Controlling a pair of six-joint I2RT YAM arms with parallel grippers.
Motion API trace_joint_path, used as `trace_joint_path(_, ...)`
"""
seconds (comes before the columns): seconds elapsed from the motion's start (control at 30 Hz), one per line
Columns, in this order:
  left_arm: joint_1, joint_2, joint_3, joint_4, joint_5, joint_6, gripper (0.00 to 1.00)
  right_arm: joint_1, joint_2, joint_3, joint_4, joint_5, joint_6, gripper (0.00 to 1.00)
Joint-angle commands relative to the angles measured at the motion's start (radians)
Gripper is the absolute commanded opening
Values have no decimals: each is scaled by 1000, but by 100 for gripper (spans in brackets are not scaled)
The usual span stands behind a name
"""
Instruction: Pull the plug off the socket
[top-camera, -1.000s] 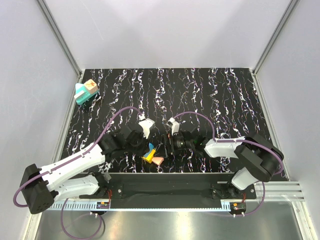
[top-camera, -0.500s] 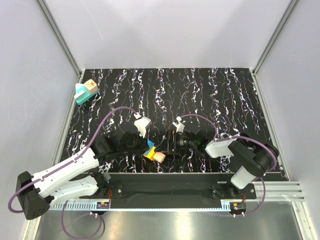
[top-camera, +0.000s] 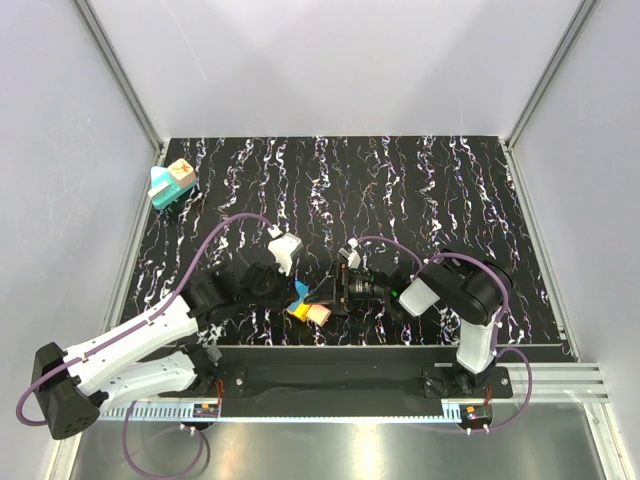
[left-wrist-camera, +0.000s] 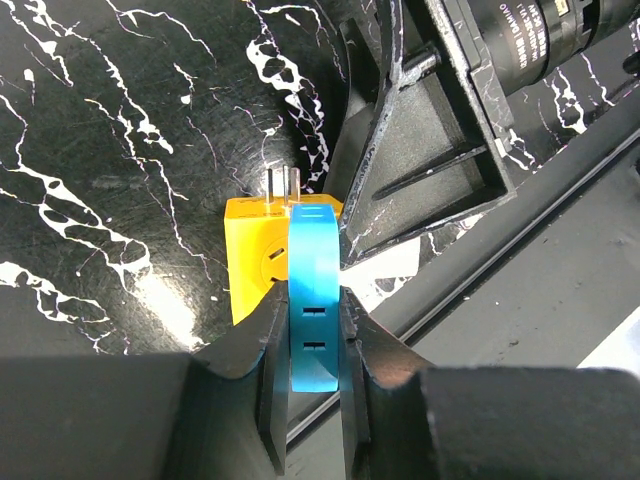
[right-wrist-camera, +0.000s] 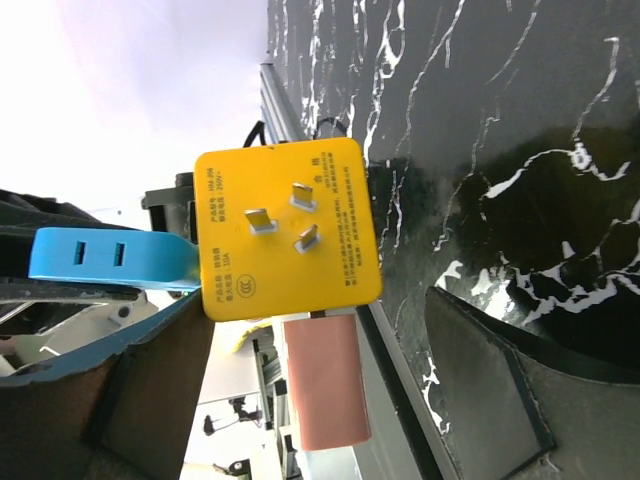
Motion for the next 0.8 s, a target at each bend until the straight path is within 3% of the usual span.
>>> trace_joint_path(0.0, -3, -11, 19, 100, 29, -17, 17, -5, -7, -5, 69, -6, -5, 90)
trace_joint_path(0.23, -3, -11, 16, 109, 39, -20, 17, -3, -49, 2, 33, -12, -82, 85)
trace_joint_path(0.6, -3, -19, 5, 120, 58, -28, 16, -5, -6, 5, 141, -29, -53, 79)
trace_joint_path(0.77, -3, -16, 2, 122, 58, -30, 15, -5, 4, 11, 138, -24, -57, 49)
